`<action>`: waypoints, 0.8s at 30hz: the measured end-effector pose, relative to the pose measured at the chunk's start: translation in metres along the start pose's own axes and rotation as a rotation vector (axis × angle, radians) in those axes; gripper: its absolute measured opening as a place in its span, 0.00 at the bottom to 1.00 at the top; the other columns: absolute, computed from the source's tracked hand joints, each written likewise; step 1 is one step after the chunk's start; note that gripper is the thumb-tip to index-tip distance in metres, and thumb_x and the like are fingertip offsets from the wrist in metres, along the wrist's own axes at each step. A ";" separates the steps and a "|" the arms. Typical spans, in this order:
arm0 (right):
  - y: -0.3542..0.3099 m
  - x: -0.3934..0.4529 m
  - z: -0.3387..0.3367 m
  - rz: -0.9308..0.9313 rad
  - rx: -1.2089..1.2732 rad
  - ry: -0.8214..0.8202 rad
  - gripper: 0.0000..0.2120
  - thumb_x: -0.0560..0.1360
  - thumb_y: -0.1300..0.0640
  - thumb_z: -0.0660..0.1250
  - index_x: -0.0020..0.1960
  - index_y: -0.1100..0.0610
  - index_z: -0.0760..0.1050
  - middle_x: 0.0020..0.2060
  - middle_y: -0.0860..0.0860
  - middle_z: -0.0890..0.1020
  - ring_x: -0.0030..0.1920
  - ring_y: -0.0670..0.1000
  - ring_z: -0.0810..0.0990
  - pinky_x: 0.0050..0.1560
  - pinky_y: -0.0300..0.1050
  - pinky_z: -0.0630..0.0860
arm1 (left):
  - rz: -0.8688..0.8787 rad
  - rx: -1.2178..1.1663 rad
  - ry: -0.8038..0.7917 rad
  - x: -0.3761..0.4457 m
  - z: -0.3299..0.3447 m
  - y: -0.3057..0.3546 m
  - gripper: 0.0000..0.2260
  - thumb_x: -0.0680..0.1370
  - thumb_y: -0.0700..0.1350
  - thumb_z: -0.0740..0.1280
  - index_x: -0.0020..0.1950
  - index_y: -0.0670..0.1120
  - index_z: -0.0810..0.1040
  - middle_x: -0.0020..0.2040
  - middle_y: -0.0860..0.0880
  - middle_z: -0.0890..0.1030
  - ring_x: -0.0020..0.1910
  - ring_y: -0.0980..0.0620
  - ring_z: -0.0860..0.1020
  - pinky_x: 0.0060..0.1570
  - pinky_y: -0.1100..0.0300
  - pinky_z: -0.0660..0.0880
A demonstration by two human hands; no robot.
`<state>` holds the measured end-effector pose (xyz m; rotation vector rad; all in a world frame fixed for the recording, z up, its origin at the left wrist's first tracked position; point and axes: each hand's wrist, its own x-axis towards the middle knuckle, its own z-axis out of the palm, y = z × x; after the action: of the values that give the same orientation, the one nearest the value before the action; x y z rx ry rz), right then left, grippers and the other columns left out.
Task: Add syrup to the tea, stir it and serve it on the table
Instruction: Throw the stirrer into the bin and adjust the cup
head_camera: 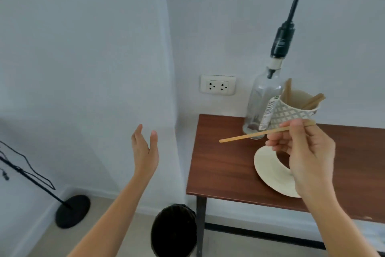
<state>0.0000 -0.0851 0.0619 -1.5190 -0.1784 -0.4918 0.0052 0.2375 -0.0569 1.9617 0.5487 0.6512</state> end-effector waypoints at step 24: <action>0.192 -0.166 0.246 0.537 -0.695 -0.411 0.11 0.84 0.55 0.57 0.58 0.57 0.76 0.41 0.56 0.84 0.45 0.55 0.84 0.52 0.54 0.81 | -0.174 0.199 -0.154 0.145 -0.004 -0.128 0.45 0.81 0.61 0.60 0.79 0.40 0.31 0.79 0.37 0.31 0.80 0.37 0.37 0.73 0.32 0.46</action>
<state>-0.0215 0.1839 -0.1659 -2.2426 0.1034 0.2305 0.0988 0.3859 -0.1384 2.0988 0.7009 0.3434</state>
